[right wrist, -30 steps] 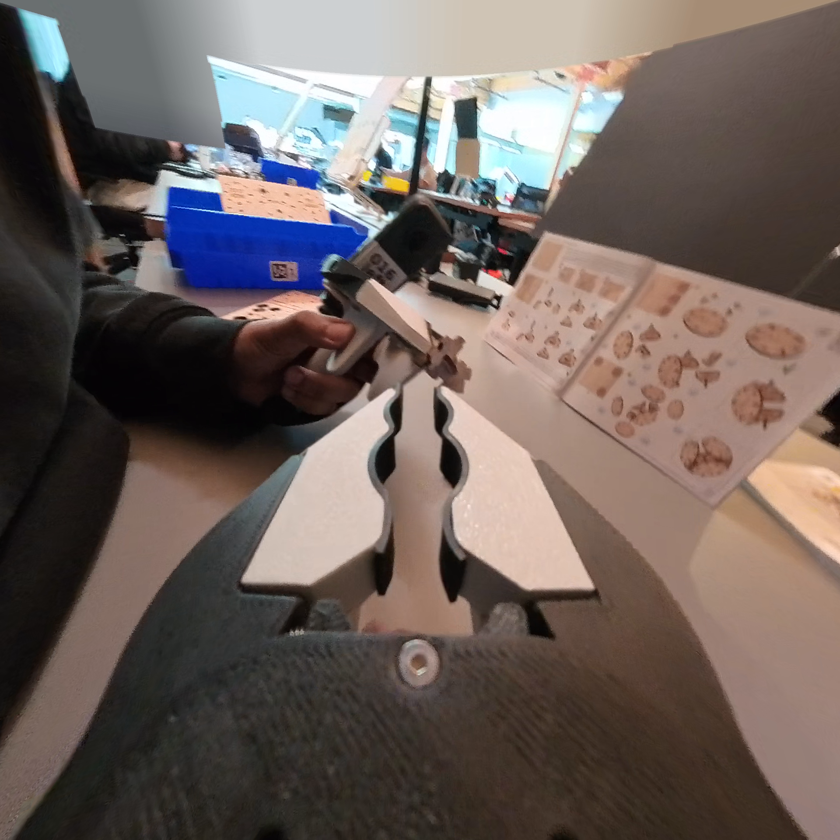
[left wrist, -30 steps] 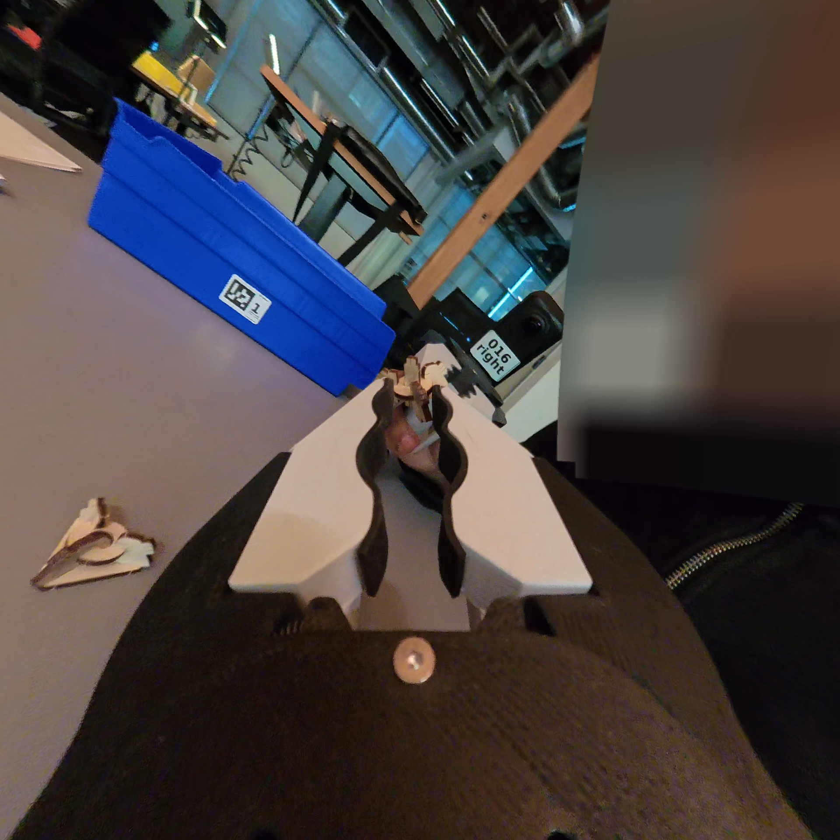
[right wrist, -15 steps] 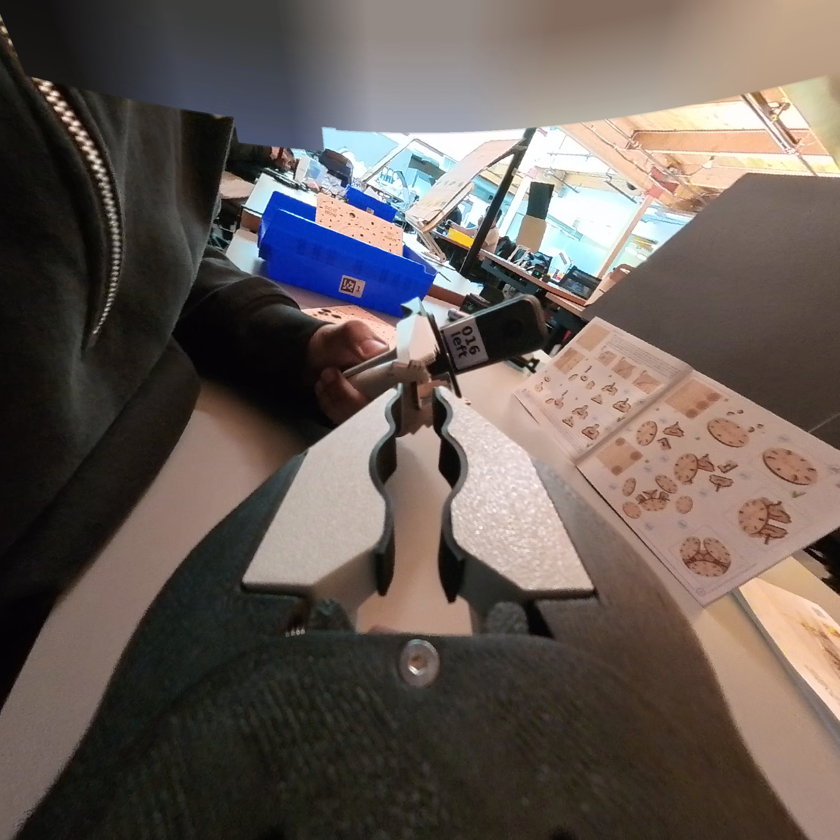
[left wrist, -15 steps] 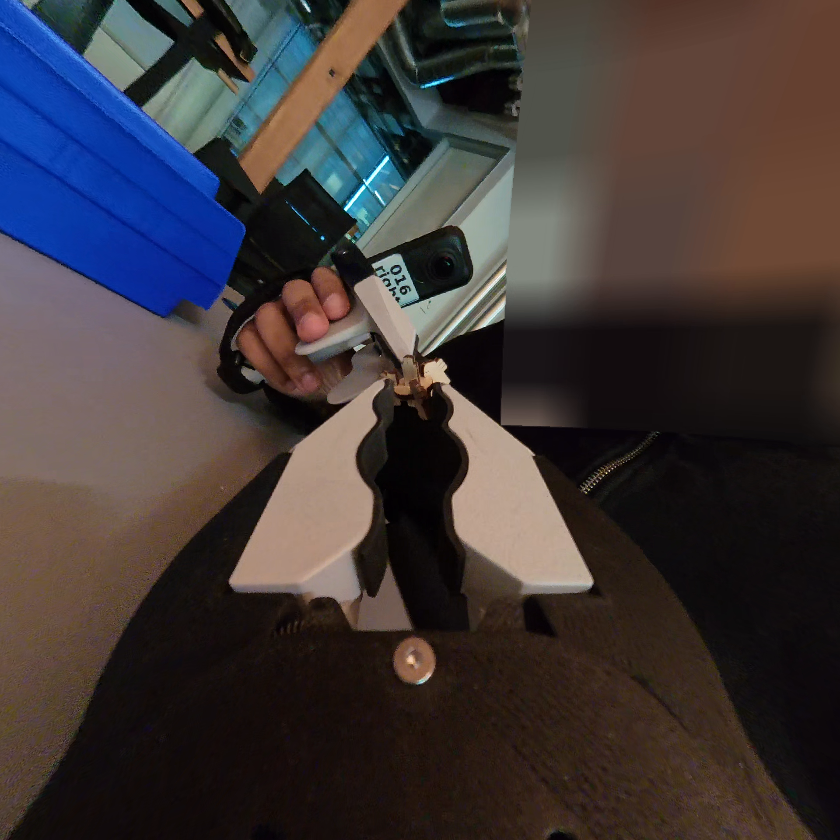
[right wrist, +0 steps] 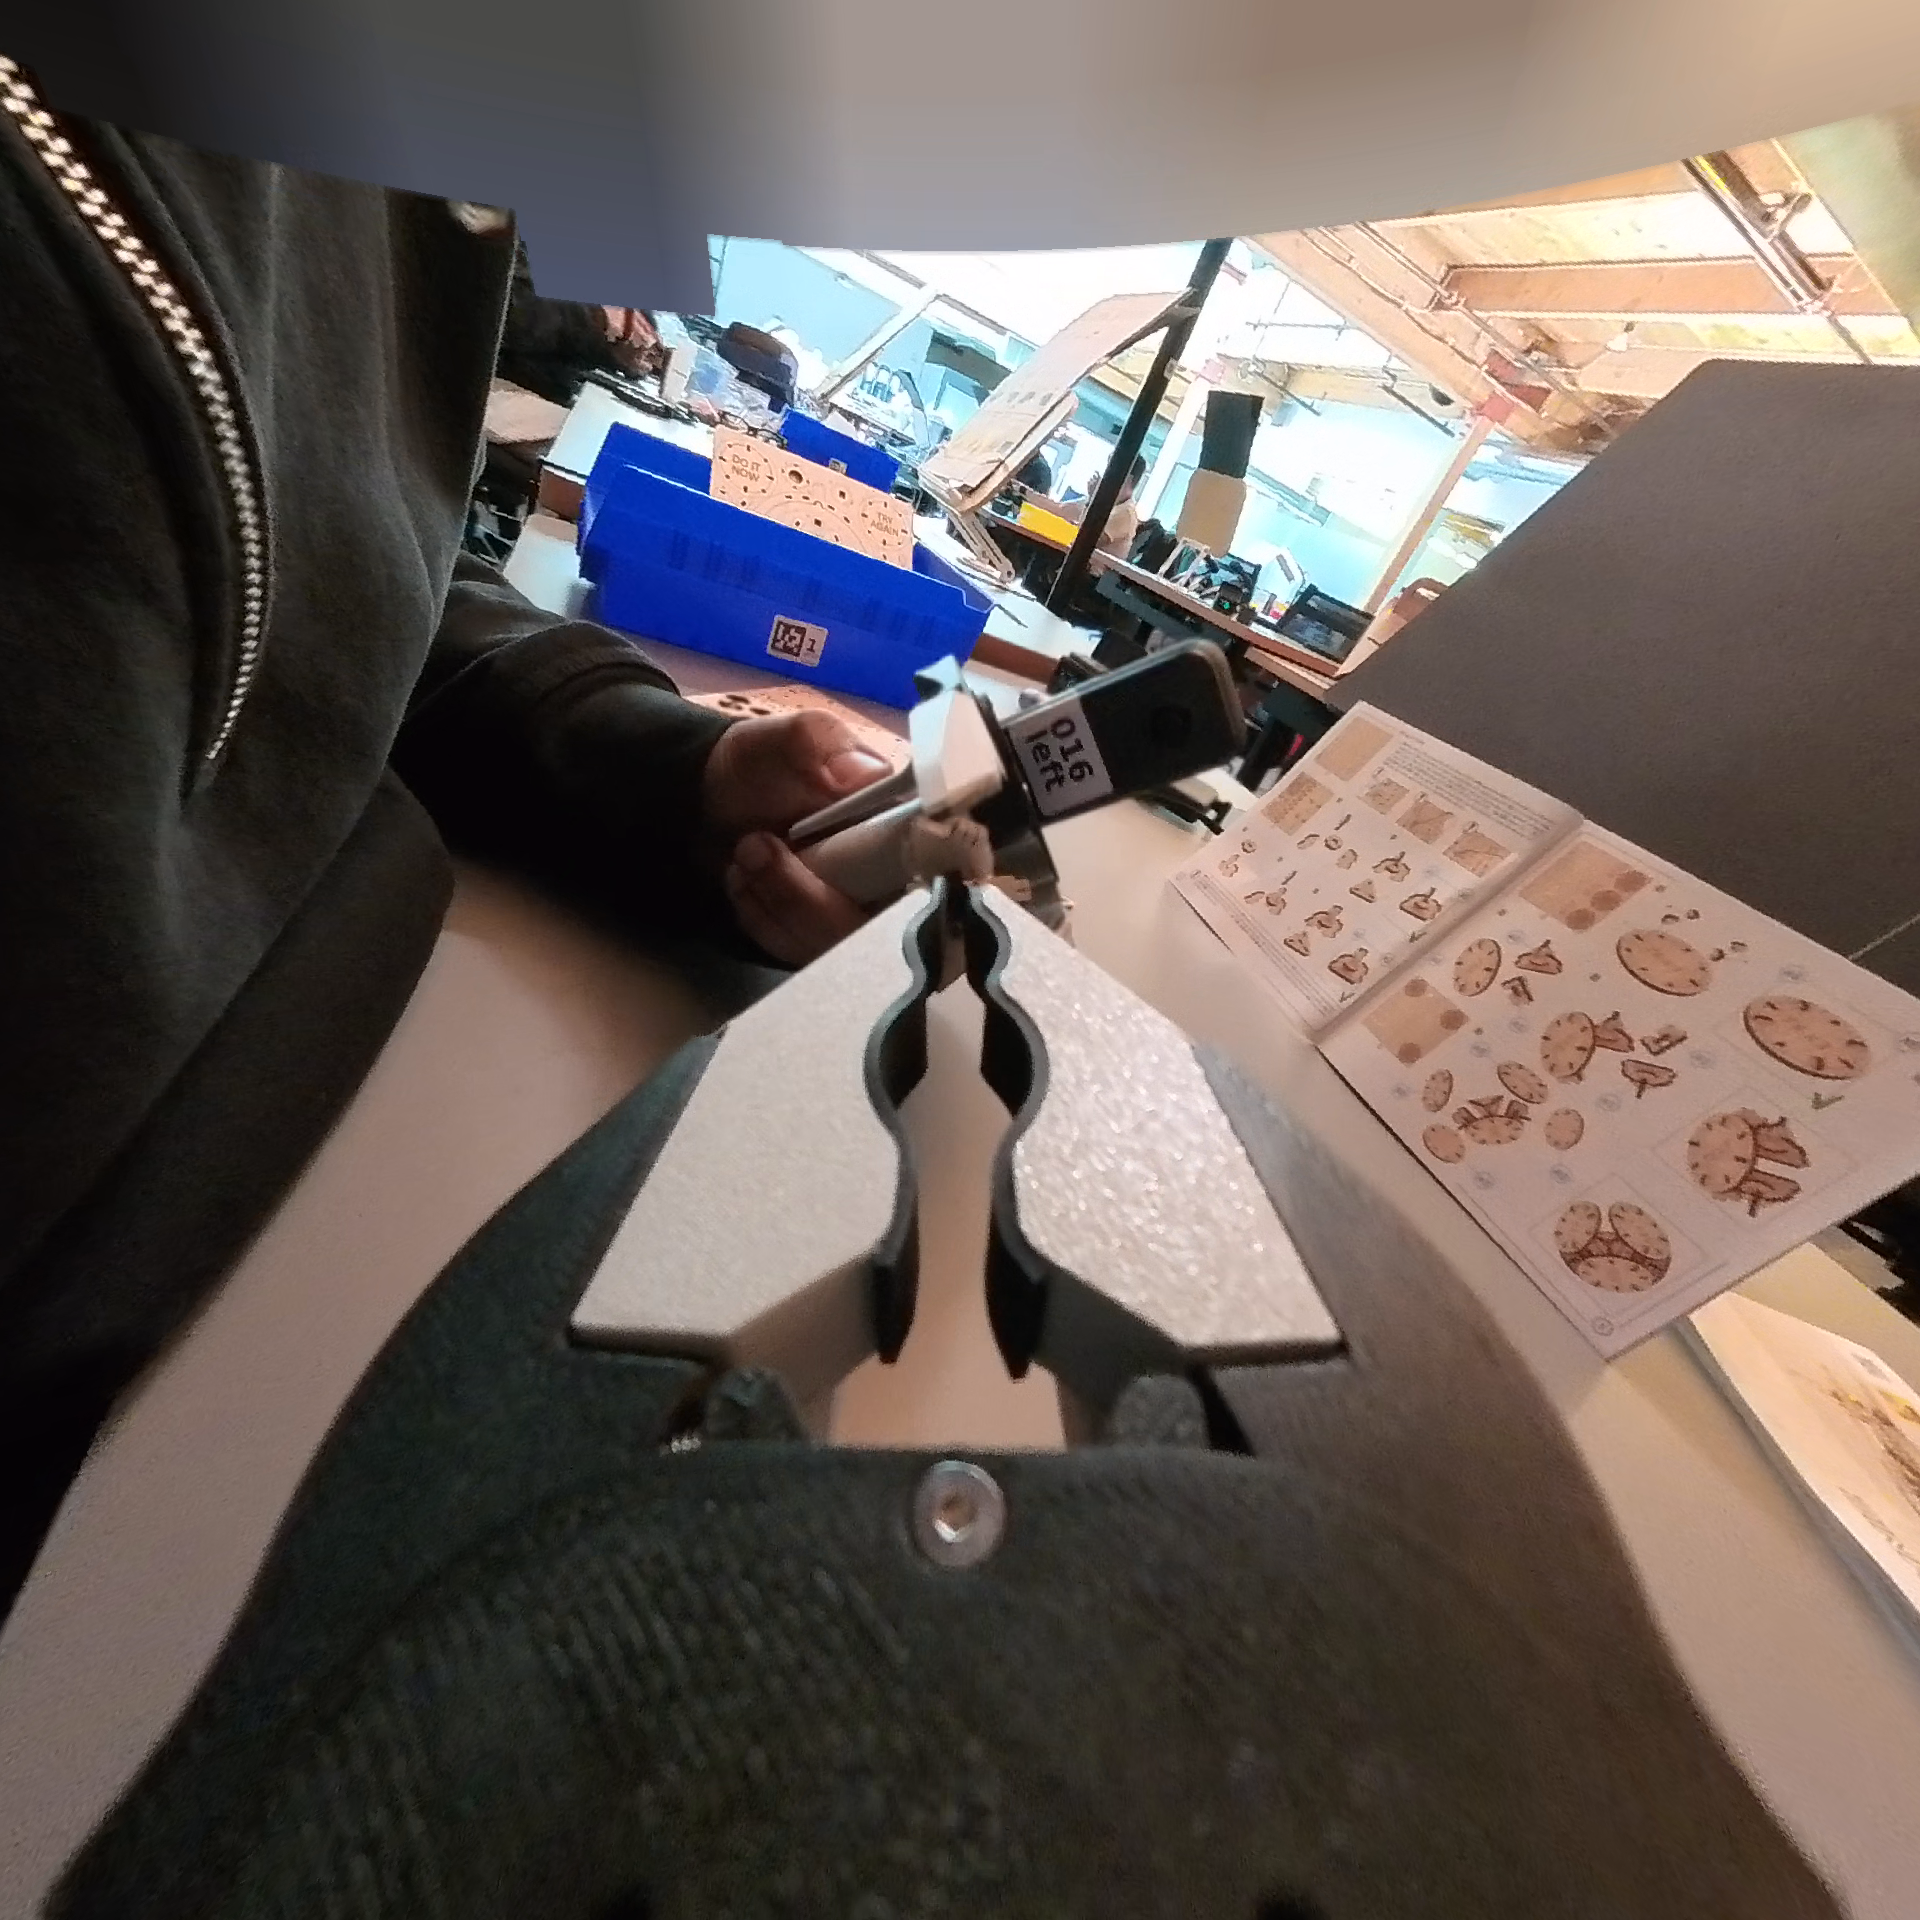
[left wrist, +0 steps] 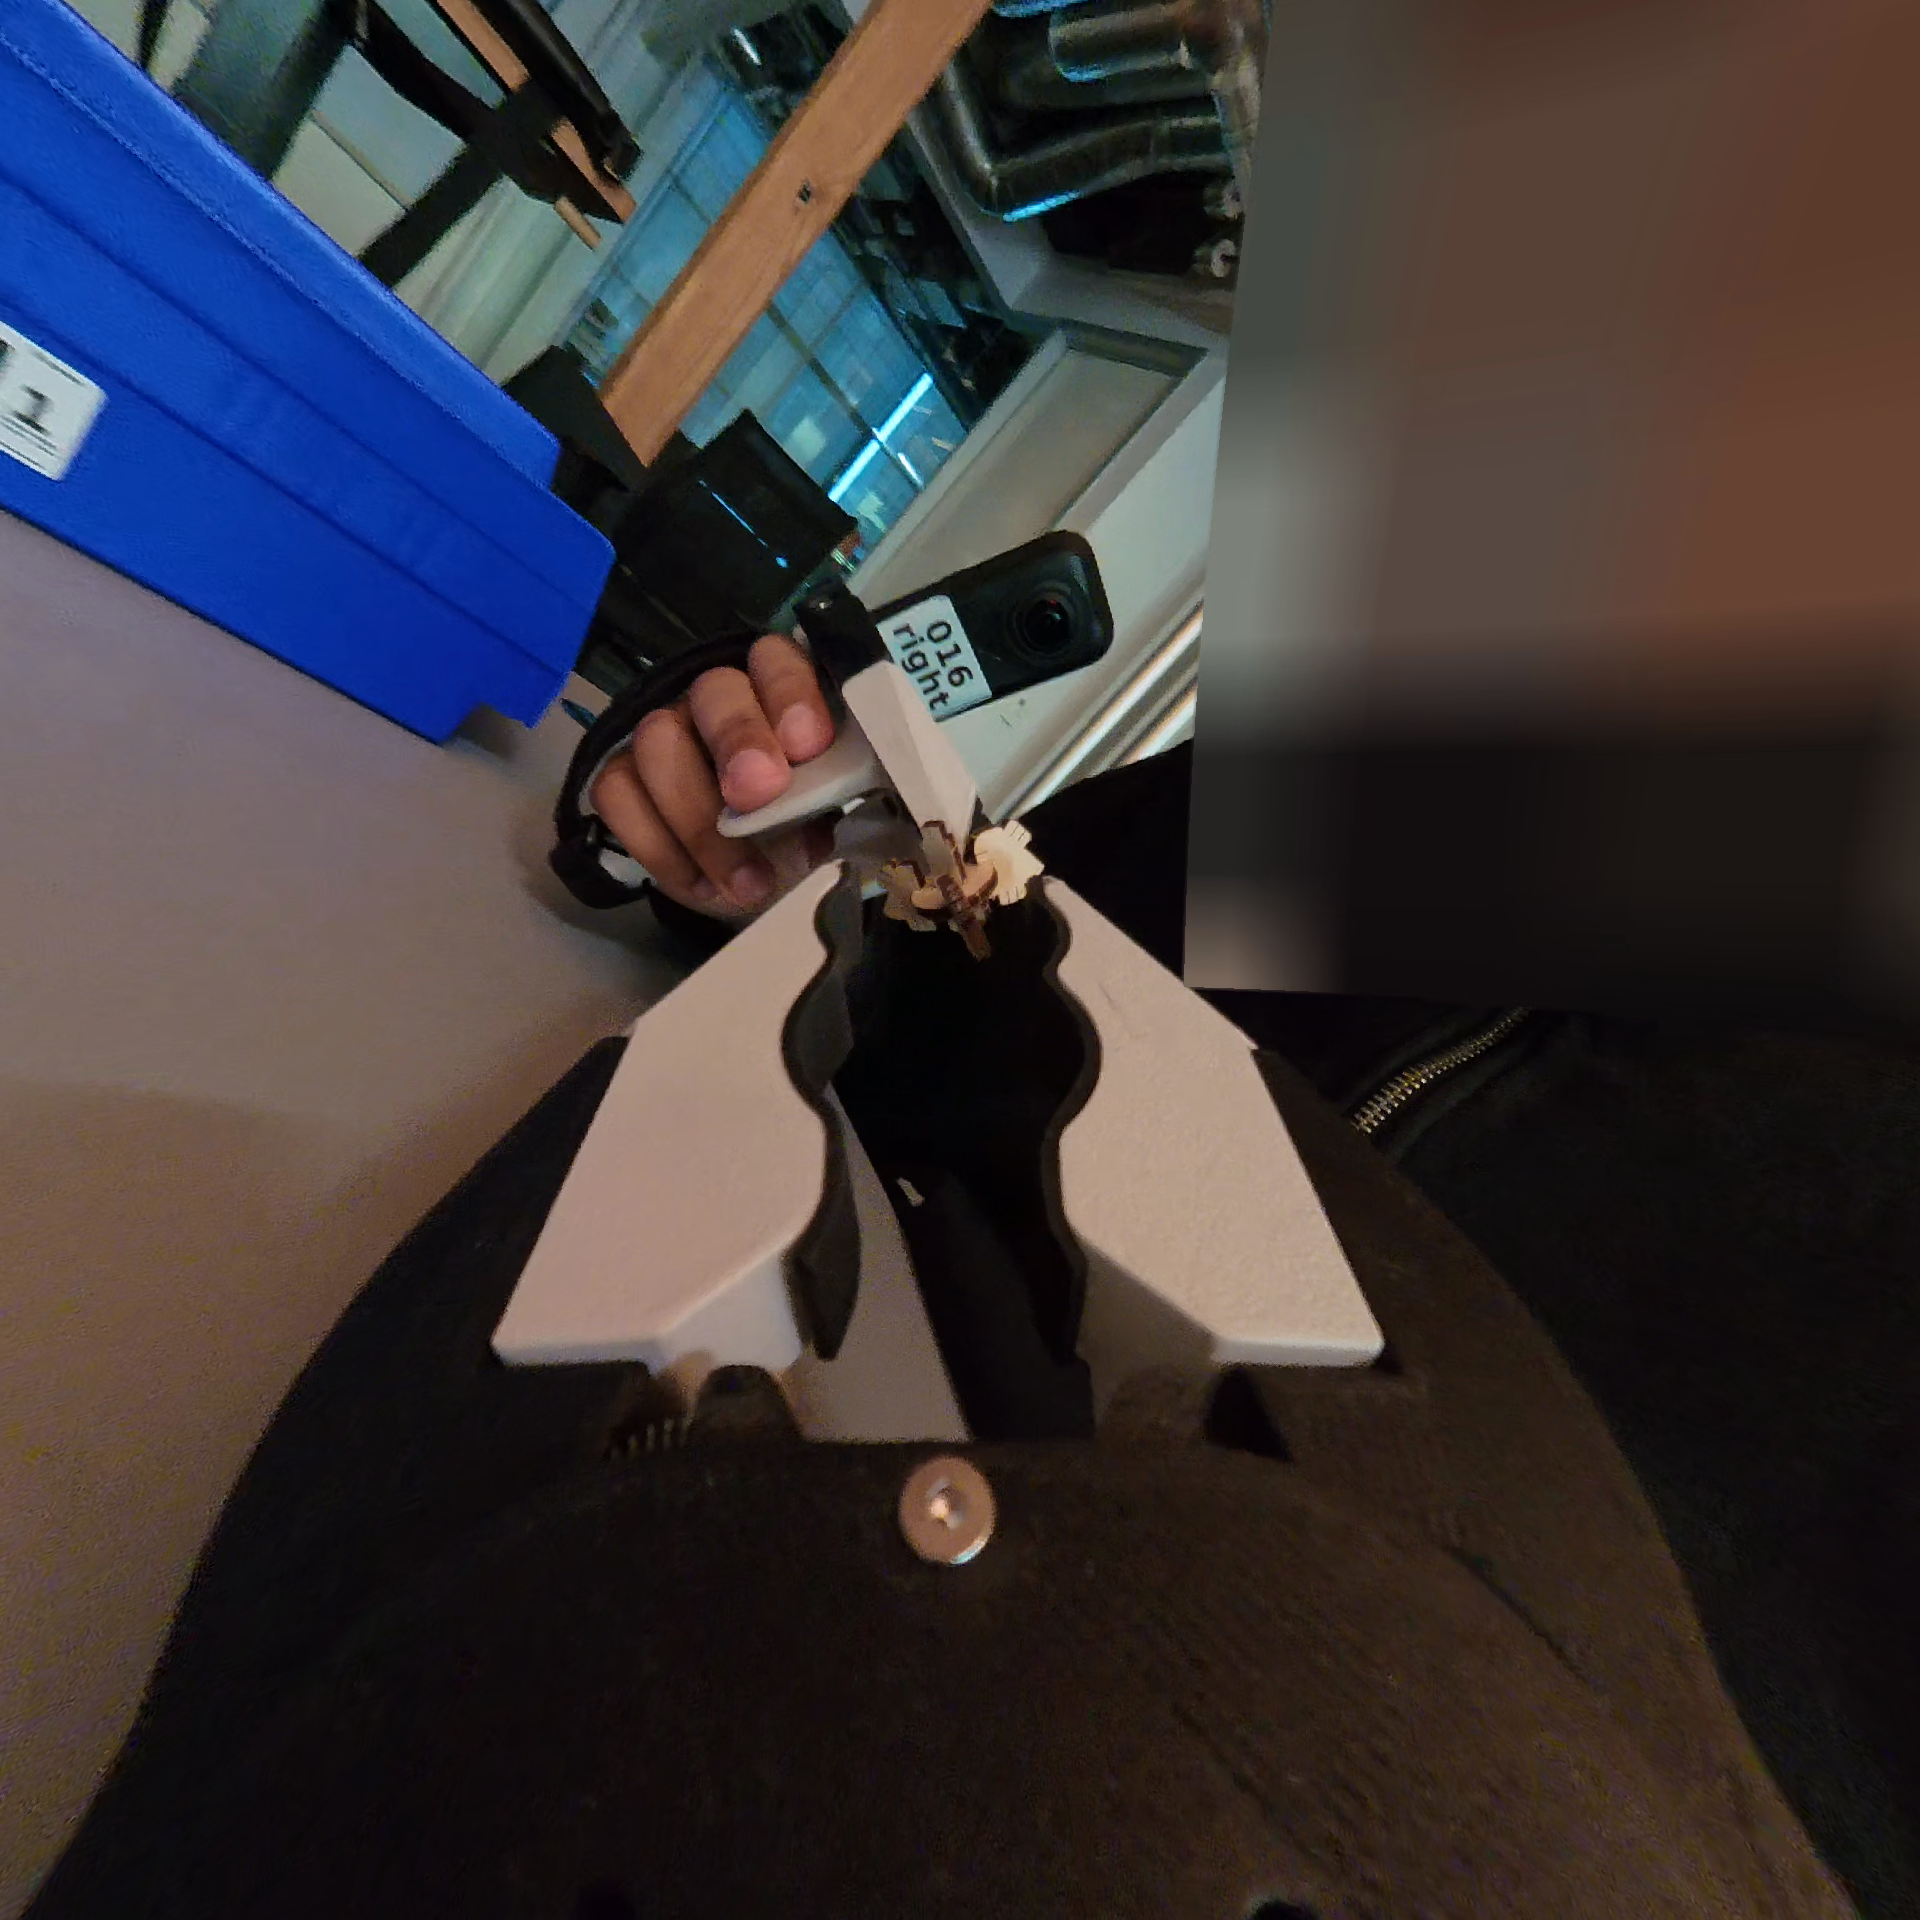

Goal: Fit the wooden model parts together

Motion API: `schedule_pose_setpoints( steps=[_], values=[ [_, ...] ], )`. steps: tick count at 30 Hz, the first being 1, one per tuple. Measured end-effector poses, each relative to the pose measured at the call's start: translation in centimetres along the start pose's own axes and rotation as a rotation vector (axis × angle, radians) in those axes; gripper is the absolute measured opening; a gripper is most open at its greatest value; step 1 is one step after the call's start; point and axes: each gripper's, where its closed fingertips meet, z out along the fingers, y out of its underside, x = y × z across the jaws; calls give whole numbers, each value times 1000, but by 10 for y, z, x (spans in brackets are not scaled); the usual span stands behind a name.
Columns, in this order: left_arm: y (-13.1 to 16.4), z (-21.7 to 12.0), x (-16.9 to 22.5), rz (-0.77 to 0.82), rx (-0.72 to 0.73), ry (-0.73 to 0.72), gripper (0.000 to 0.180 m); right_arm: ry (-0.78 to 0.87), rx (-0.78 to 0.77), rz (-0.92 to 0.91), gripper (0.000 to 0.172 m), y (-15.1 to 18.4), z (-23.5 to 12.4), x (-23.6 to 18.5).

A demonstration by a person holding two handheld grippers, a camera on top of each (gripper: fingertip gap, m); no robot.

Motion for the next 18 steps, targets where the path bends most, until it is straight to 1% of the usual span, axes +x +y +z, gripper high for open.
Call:
schedule_pose_setpoints(
  steps=[2, 4, 5, 9, 11, 13, 18],
  values=[
    [-9, -7, -1, 34, 38, -36, 34, 2, -1, 22, 0, 1, -1, 2],
    [-17, -15, -1, 119, 68, -97, 33, 7, -14, 51, 0, 4, -1, 5],
    [-19, -18, 1, 178, 65, -132, 30, 3, -21, 68, 0, 5, -1, 6],
    [-8, -14, 2, 415, -75, -275, 14, -15, -49, 128, 0, 11, 0, 7],
    [-3, -10, 2, 500, -119, -322, 8, -26, -56, 145, 0, 13, 1, 6],
    [0, -8, 0, 544, -143, -354, 5, -39, -61, 156, 0, 14, 1, 4],
    [7, -6, -6, 552, -206, -401, 4, -71, -88, 177, 0, 19, 3, 0]
  ],
)
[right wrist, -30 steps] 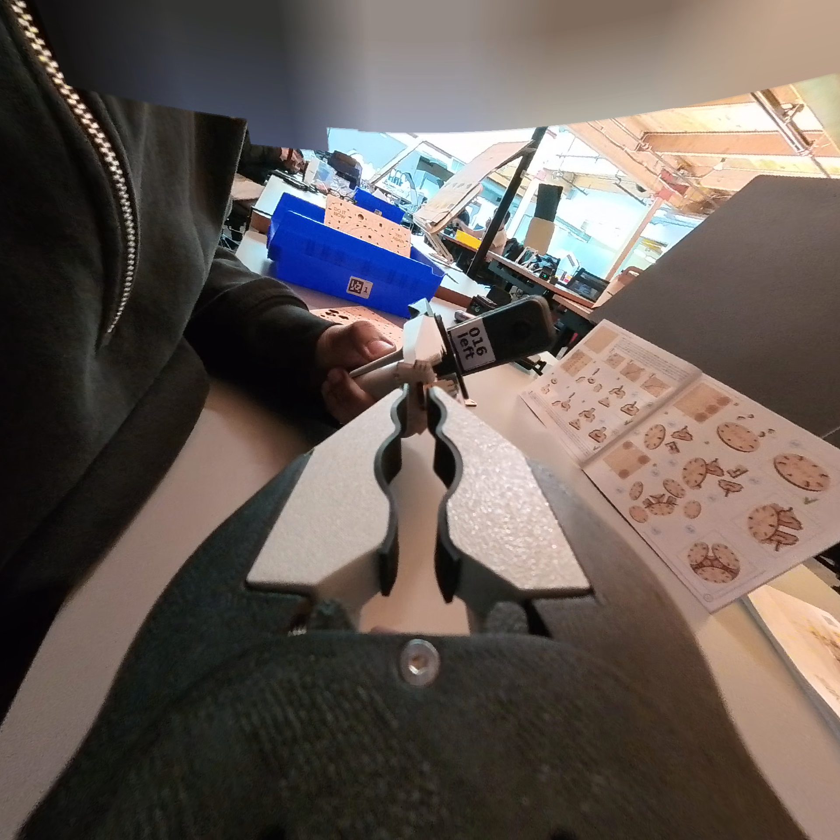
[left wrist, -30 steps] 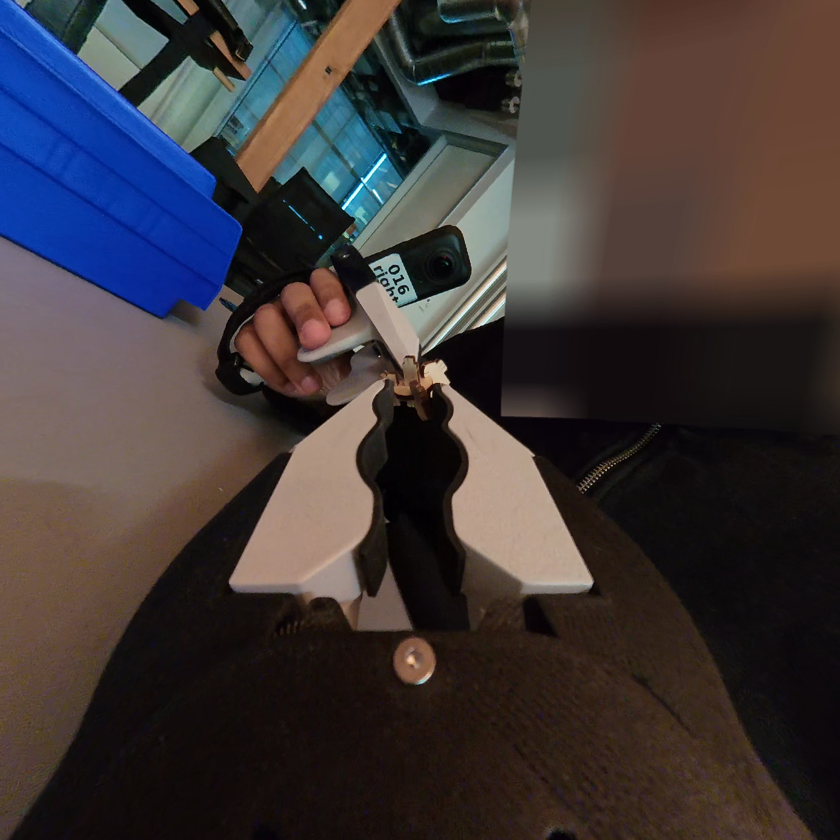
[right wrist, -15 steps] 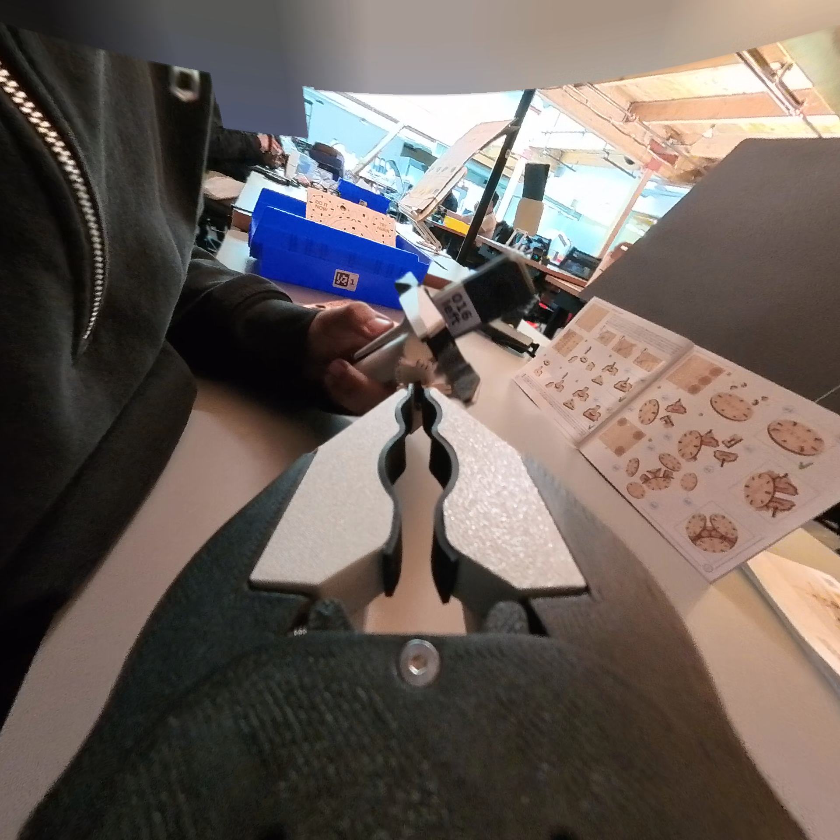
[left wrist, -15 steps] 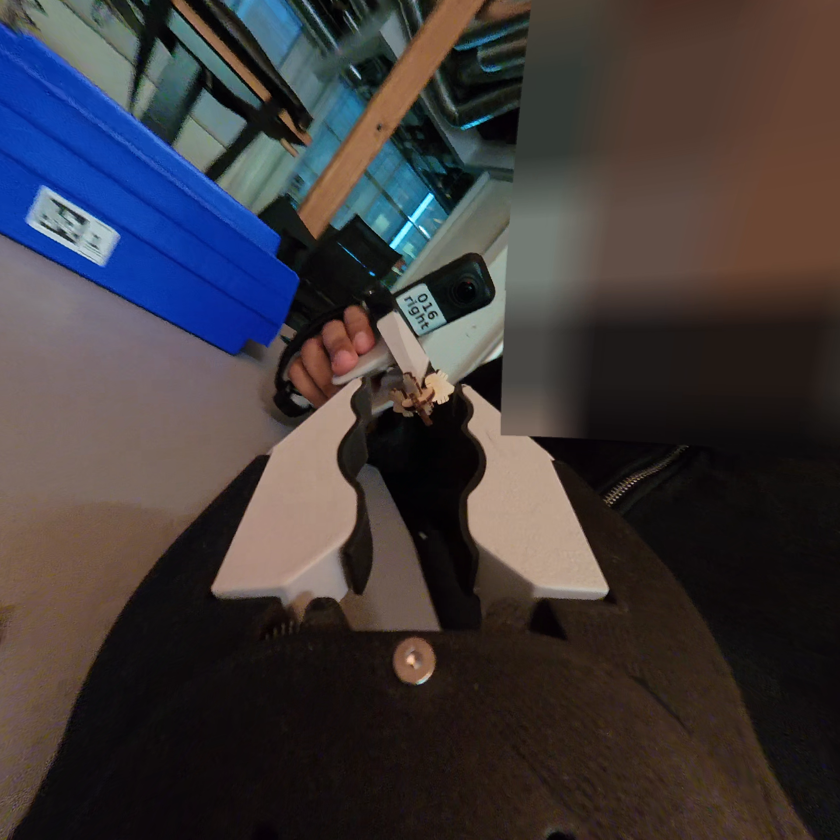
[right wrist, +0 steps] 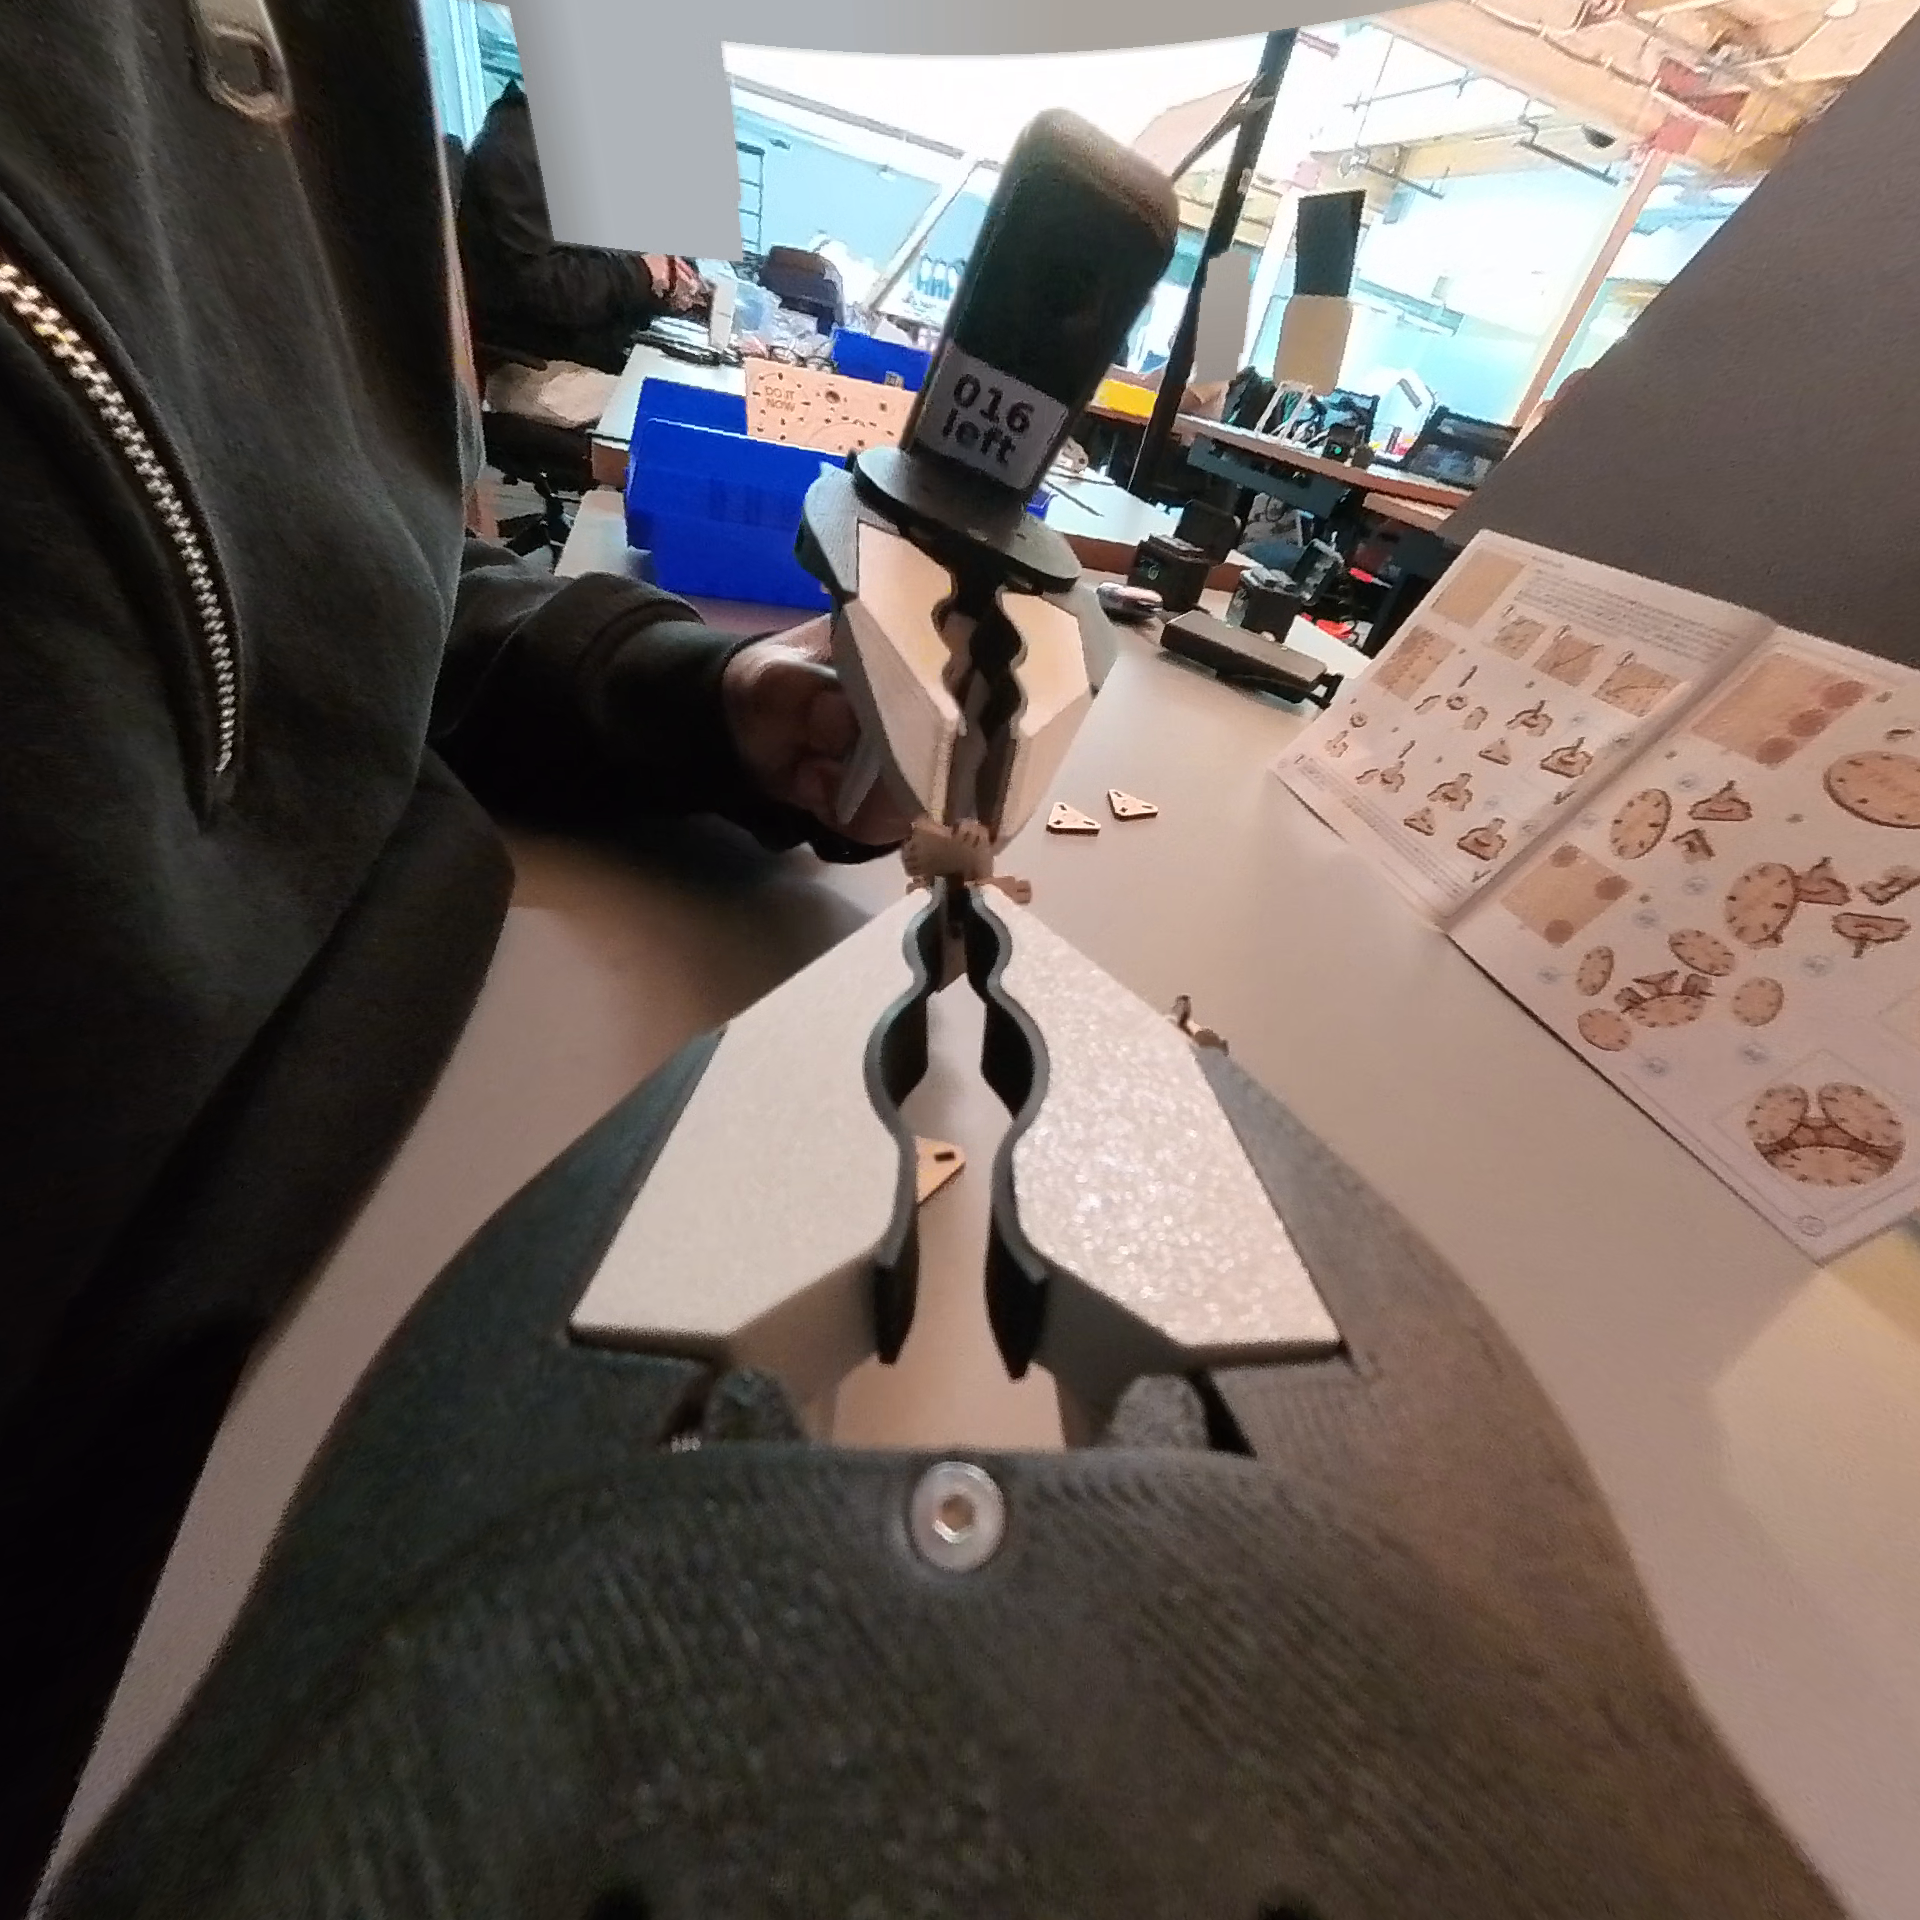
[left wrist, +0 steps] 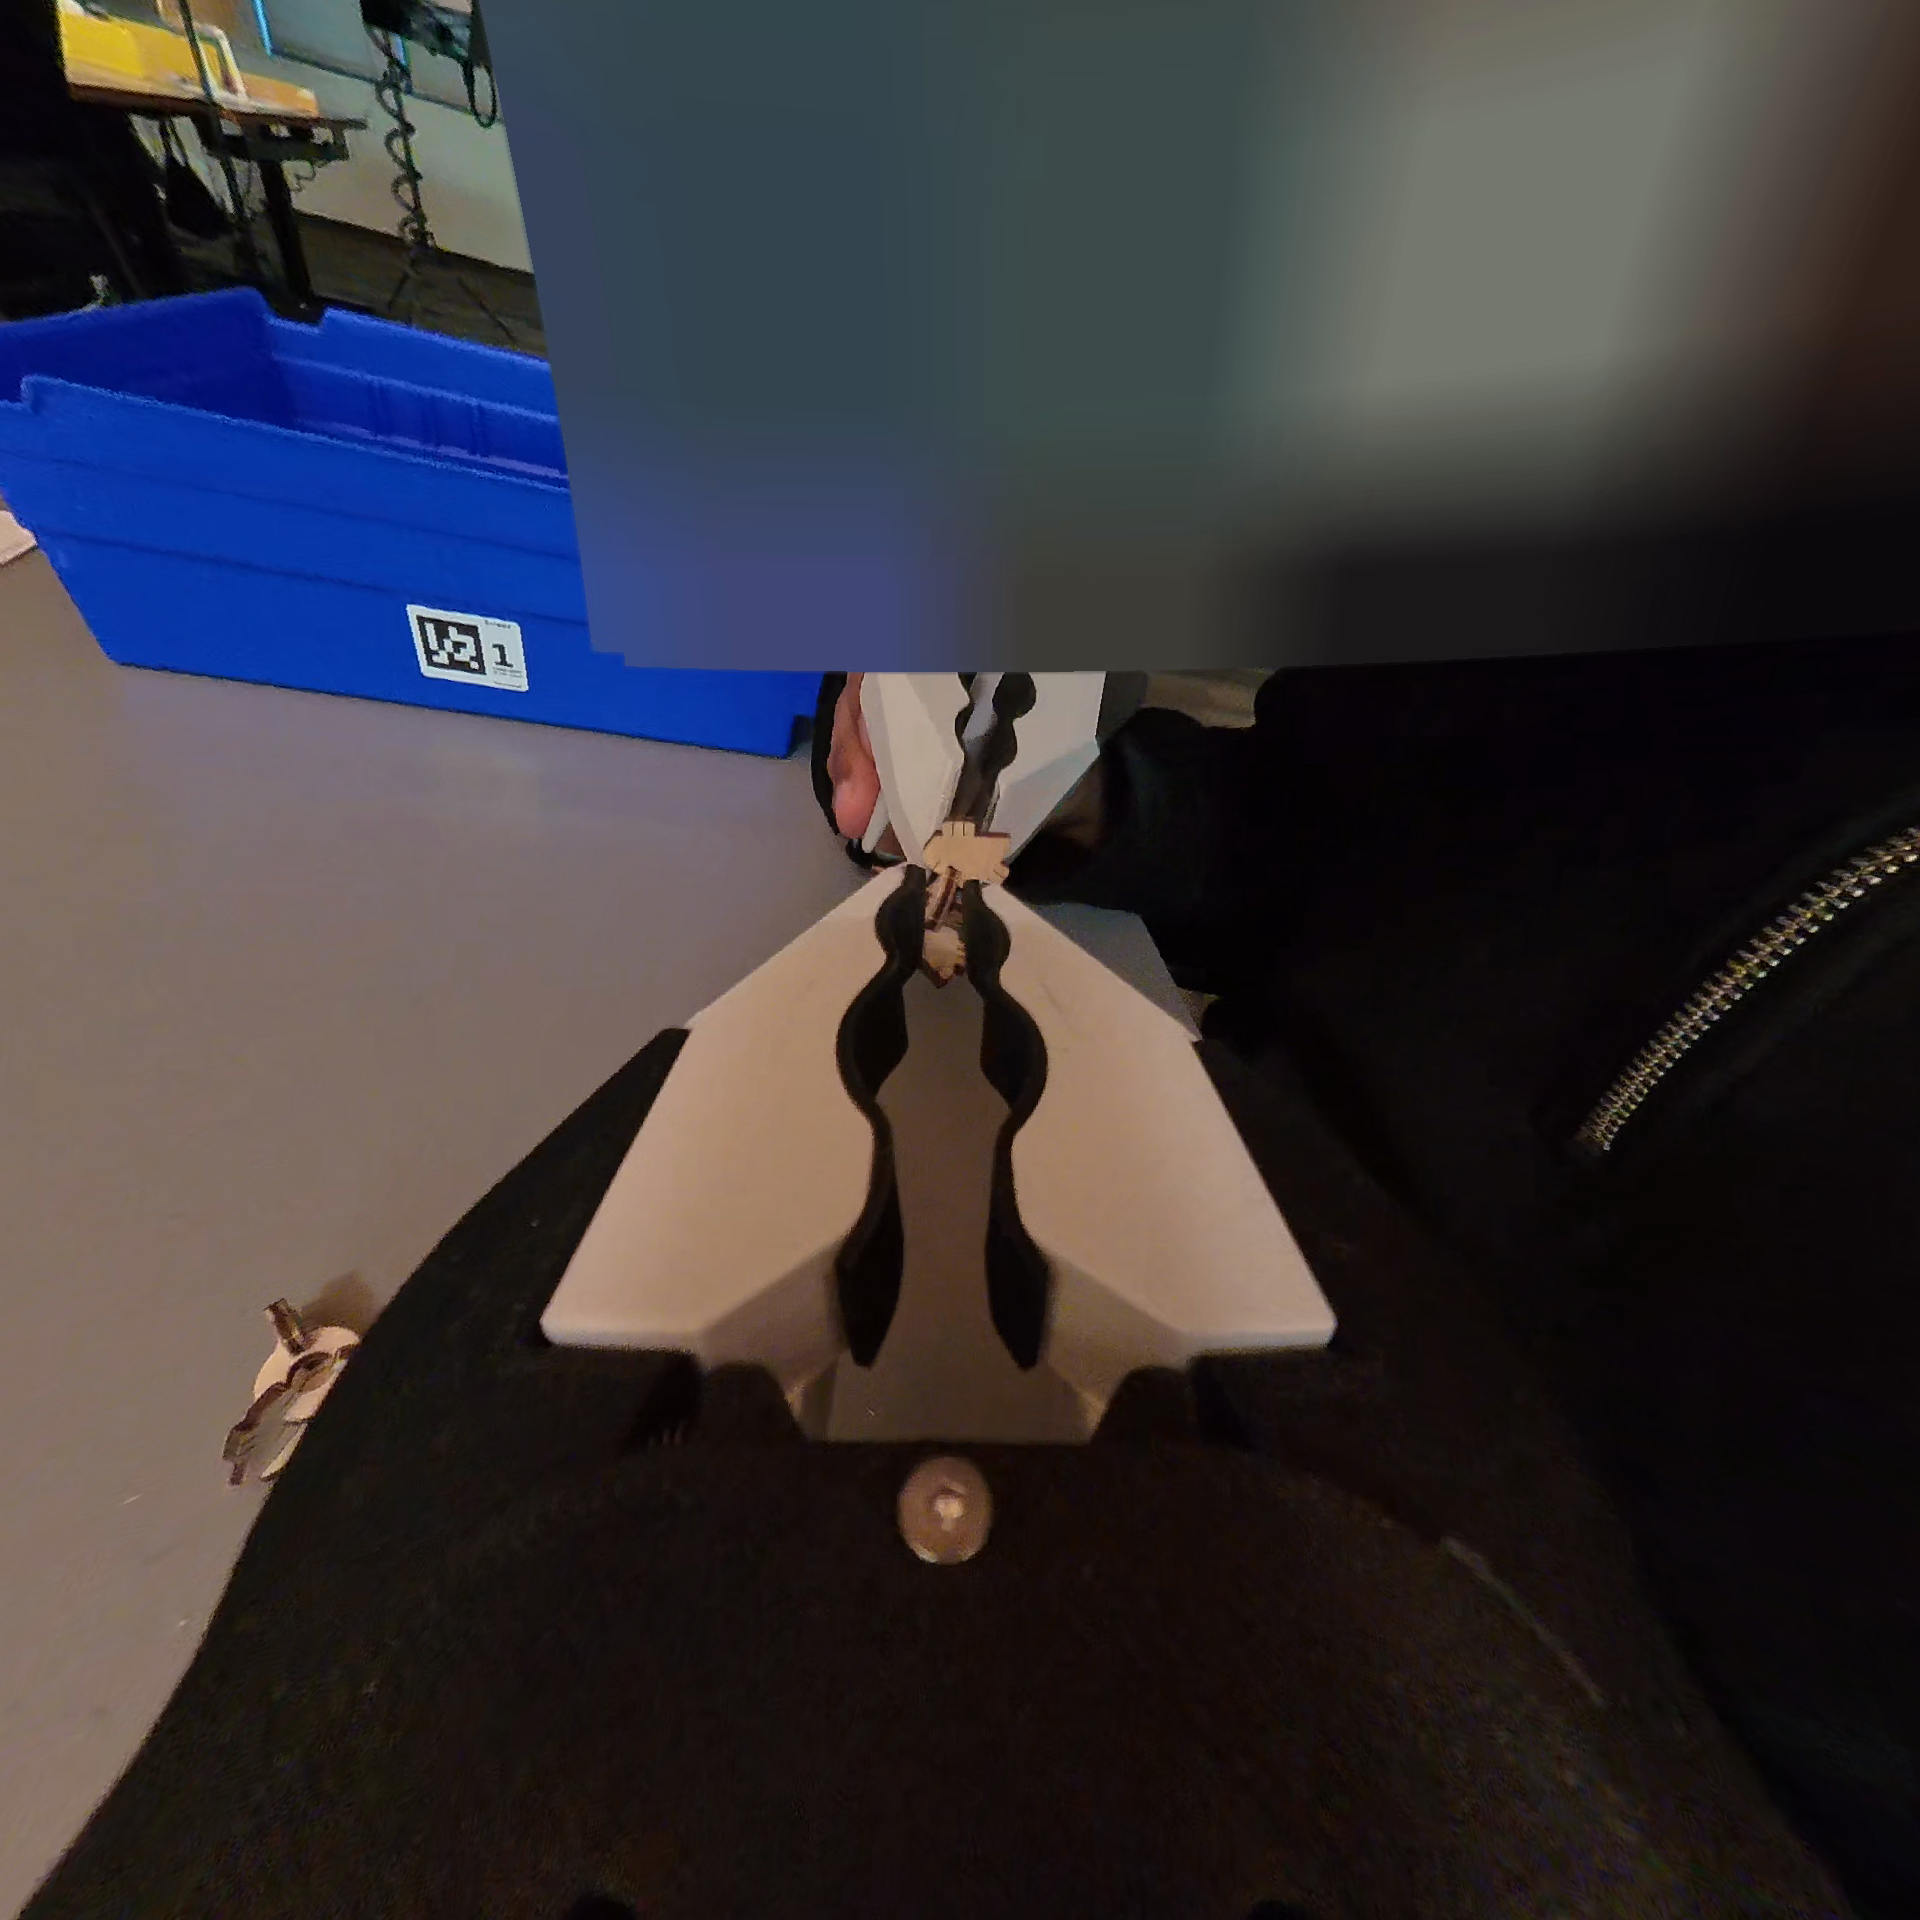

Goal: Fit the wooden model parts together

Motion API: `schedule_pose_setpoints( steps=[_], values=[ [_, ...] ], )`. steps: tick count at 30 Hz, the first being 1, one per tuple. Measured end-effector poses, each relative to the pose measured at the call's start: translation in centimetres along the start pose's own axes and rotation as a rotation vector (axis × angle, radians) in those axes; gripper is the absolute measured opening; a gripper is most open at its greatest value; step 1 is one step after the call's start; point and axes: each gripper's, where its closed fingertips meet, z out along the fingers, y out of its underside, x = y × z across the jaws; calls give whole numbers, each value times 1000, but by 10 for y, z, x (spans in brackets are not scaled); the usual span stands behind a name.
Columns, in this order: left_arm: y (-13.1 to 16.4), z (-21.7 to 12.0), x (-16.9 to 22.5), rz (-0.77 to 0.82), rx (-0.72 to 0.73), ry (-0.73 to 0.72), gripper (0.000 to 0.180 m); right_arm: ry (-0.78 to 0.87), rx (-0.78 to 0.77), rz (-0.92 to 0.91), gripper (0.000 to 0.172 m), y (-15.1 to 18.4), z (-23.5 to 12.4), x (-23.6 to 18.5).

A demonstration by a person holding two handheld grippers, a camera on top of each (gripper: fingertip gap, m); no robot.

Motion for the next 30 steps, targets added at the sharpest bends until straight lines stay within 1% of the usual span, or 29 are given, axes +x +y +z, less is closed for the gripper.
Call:
schedule_pose_setpoints(
  steps=[5, 9, 13, 21, 30],
  values=[
    [7, 1, 0, 35, -62, -28, 4, -16, -5, 12, 0, 1, 1, -2],
    [9, 3, 2, 51, -82, -29, 2, -29, -16, 27, 0, 4, 2, -2],
    [10, 2, 2, 45, -84, -22, 1, -38, -18, 31, 1, 4, 2, -4],
    [11, 1, 6, -20, -77, 41, 0, -54, -17, 24, 1, 4, 3, -7],
    [12, 1, 7, -12, -83, 47, 7, -49, -19, 33, 0, 5, 3, -5]
  ],
)
